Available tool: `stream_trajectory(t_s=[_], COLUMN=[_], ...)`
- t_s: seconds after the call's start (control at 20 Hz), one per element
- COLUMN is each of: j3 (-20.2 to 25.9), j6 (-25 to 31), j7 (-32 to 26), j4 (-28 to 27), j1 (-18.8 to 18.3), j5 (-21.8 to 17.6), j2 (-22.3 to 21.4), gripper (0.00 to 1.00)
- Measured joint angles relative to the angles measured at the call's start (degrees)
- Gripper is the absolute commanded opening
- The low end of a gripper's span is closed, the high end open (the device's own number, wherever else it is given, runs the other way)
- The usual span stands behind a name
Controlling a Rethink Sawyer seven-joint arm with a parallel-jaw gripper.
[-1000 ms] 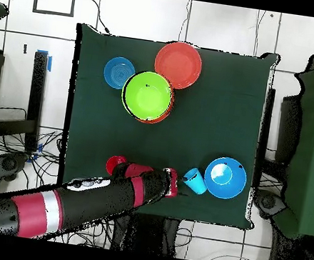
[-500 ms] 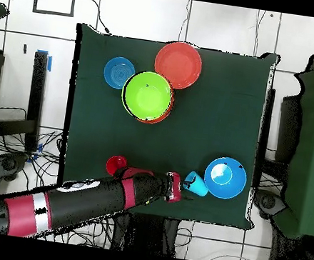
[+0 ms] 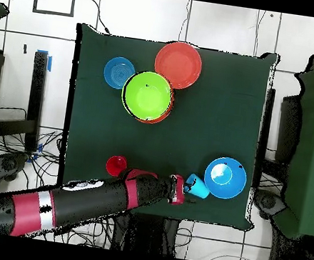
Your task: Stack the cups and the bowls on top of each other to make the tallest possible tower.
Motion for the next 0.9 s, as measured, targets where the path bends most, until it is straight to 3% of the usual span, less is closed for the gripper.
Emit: stream_trajectory(t_s=[0.4,0.45,0.9], j3=[0.00,-0.05,-0.95], j6=[0.00,0.00,-0.02], j7=[0.00,0.00,0.00], j4=[0.00,-0.01,-0.08], j1=[-0.28,-0.28,-0.22], j5=[0.70,0.70,0.77], j2=[0.41,0.44,1.92], gripper=[1.00,0.00,0.00])
